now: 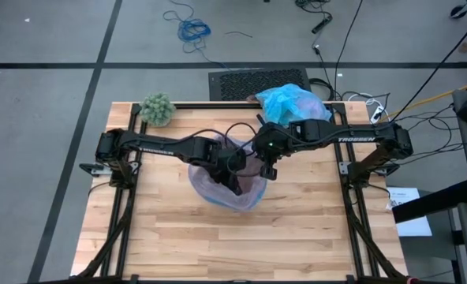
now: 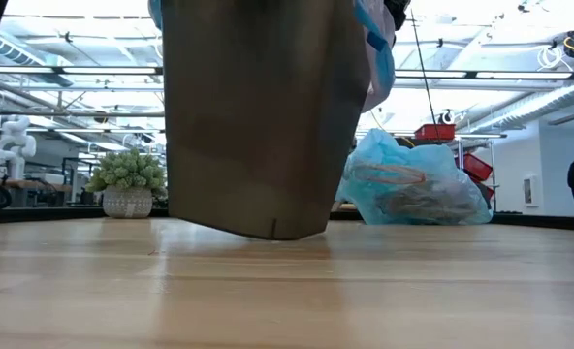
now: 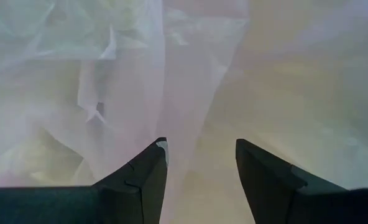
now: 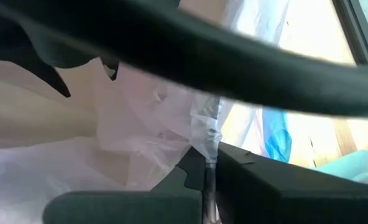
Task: Place trash/remove bag and relplace
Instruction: Insert the pink trash bag into the trash bin
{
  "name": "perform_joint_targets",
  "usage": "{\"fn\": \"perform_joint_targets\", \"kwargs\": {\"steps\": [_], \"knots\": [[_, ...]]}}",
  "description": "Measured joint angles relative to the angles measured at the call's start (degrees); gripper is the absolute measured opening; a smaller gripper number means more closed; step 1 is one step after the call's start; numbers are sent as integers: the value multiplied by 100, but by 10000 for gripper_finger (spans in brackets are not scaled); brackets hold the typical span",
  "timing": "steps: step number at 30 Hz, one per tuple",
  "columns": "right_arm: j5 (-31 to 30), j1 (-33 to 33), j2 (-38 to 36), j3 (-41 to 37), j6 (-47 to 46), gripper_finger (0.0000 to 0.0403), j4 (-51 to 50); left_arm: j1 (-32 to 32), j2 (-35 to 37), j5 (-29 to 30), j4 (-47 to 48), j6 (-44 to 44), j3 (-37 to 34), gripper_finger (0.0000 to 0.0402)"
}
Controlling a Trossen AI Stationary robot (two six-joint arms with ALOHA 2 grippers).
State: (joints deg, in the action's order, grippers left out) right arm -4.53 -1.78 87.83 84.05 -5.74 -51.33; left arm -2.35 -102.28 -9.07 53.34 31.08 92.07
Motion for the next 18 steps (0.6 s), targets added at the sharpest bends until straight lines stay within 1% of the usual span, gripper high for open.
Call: {"fn": "perform_joint_targets", "kwargs": {"steps": [7,13,18], "knots": [[9,4,1,0,0,0,-2,9,15,-42,6,3,0,184],[-11,25,-4,0,24,0,75,3,375,-125,291,-12,-7,184],[-21,31,-8,-2,17,0,96,3,793,-125,180,42,-13,184]]}}
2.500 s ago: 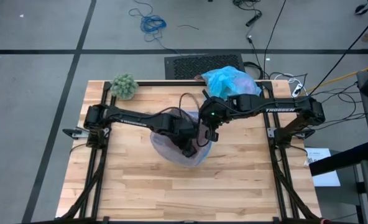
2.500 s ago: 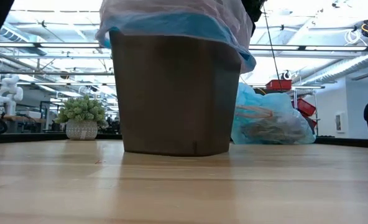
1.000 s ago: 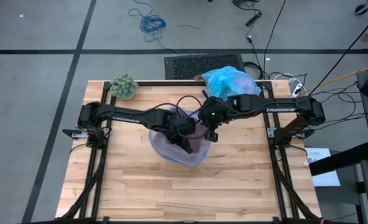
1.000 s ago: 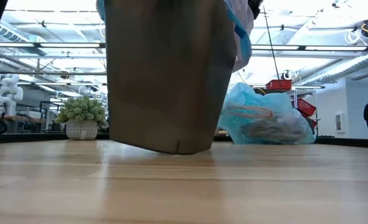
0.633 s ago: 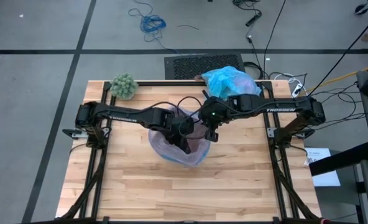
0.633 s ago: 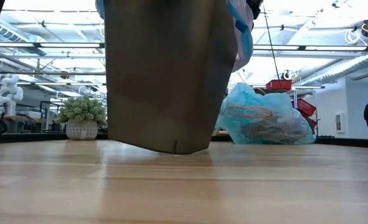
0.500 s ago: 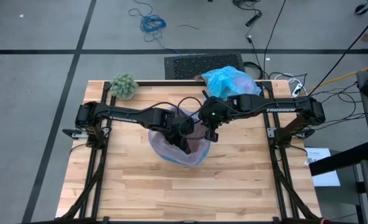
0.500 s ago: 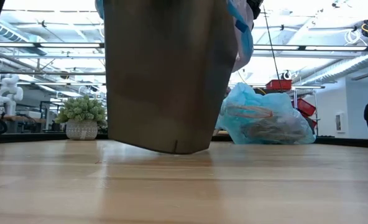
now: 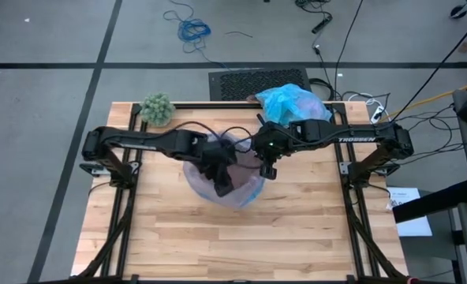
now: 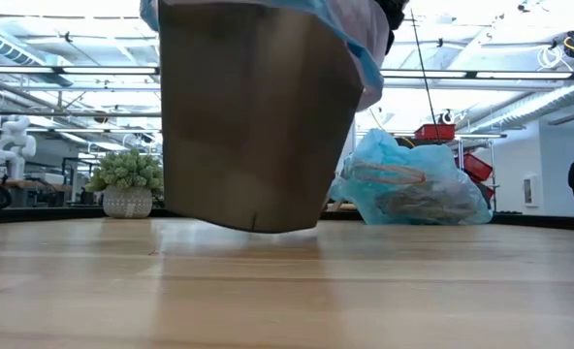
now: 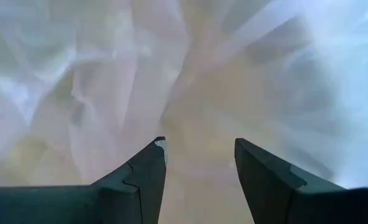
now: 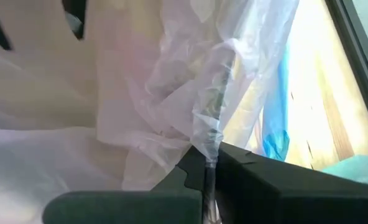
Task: Place trash/remove bag and relplace
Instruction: Insert the pink trash bag into the trash bin
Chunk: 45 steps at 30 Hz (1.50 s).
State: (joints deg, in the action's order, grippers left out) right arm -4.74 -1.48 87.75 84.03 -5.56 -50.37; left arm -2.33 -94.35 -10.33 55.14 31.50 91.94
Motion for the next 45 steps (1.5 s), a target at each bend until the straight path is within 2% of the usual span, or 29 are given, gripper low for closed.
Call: {"fn": "perform_joint_targets", "kwargs": {"steps": [8,17,23,29,32,36,38,43,45], "knots": [[134,14,-11,-4,34,0,38,12,523,209,-691,121,2,184],[38,6,-11,-9,-113,0,73,7,885,212,-693,125,4,184],[79,15,-11,-9,-129,0,74,-280,1497,329,15,1186,7,184],[66,11,-11,-9,-166,0,76,-1210,1905,925,1329,2765,9,184],[64,11,-11,-9,-166,0,76,-1836,2078,1437,1178,3605,9,176],[62,37,-10,-9,-141,0,79,-2834,2284,2947,905,4856,12,145],[62,46,-9,-9,-96,0,77,-3303,2254,3466,957,5511,5,130],[57,83,-9,-7,-66,0,89,-3846,1802,3542,880,6226,-261,119],[59,84,-9,-7,-63,0,89,-3967,1592,4151,840,6720,-415,118]]}}
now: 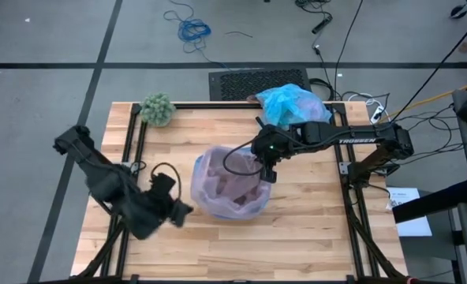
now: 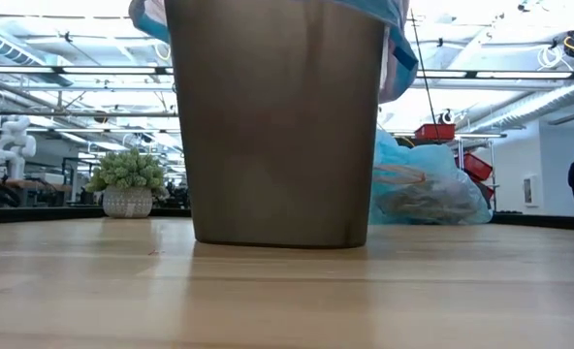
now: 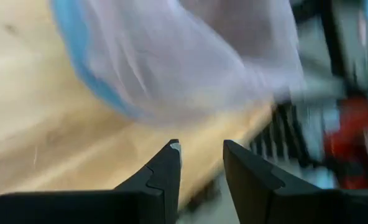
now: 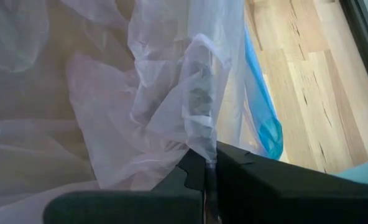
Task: Place trash/remove bag and relplace
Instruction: Insert the pink trash bag into the trash bin
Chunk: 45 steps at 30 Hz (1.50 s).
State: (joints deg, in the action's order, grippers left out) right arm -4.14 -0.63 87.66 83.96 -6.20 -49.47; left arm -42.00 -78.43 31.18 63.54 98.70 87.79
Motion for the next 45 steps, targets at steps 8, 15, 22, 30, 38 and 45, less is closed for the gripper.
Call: {"fn": "perform_joint_targets", "kwargs": {"steps": [8,15,22,30,38,45], "knots": [[-22,40,0,4,4,0,0,-772,-72,1691,-454,2408,-997,88],[-22,47,2,4,7,0,81,-1030,-138,2153,-1356,3086,-1778,69],[-31,163,4,7,0,0,143,-934,-293,2522,-1886,3105,-2316,119],[-30,226,4,7,-56,0,168,-643,-465,2844,-2055,2972,-2602,171],[-28,226,4,7,-59,0,186,-459,-824,2933,-1980,2822,-2638,77],[-27,226,25,7,-22,0,258,-410,-974,3467,-2001,2528,-2636,3]]}}
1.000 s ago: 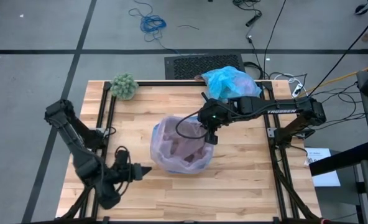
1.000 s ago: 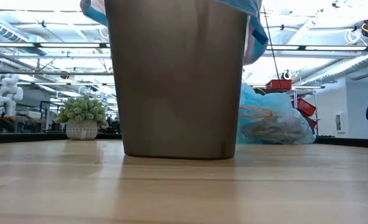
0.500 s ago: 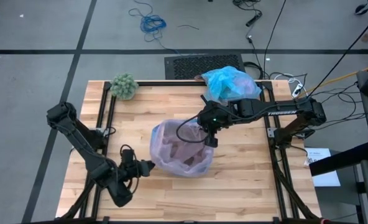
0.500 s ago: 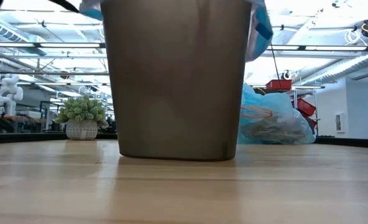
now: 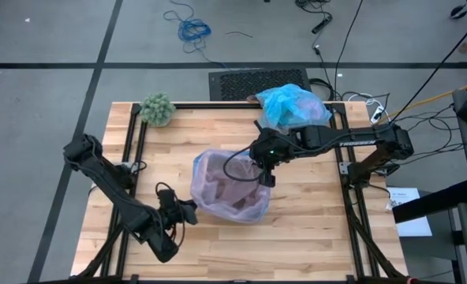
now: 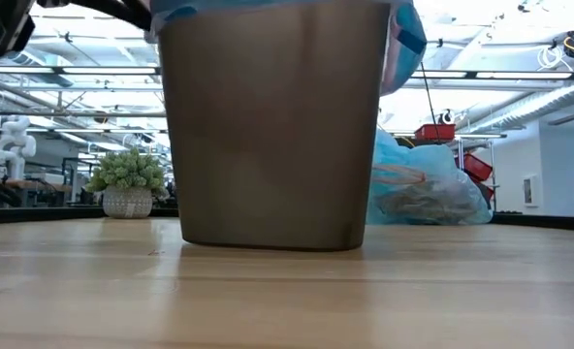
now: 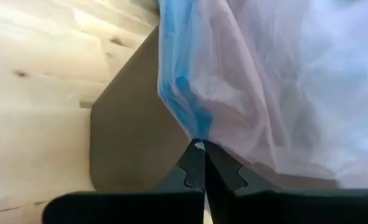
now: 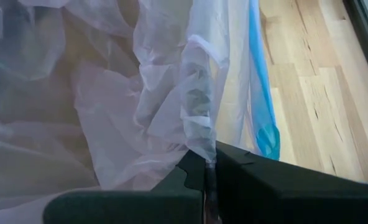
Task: Place trash/remove bag and relplace
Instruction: Insert the pink trash bag into the trash bin
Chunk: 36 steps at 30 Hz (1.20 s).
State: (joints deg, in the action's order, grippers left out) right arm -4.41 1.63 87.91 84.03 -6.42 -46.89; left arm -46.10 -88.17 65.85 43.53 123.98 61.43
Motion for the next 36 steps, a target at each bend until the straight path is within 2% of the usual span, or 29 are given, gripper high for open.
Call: {"fn": "perform_joint_targets", "kwargs": {"steps": [6,14,27,31,36], "knots": [[-84,-48,23,-30,63,0,79,74,-272,-225,-53,-7,0,1],[-148,-91,-27,-652,-68,0,638,72,-595,-470,-306,2,2,1],[-142,-126,-53,-686,-413,3,905,76,-1094,-845,-716,-9,4,0],[-146,-127,-107,-495,-492,31,696,76,-1200,-858,-919,-24,4,0],[-372,-159,-218,74,-496,98,311,76,-1201,-864,-903,-37,7,0]]}}
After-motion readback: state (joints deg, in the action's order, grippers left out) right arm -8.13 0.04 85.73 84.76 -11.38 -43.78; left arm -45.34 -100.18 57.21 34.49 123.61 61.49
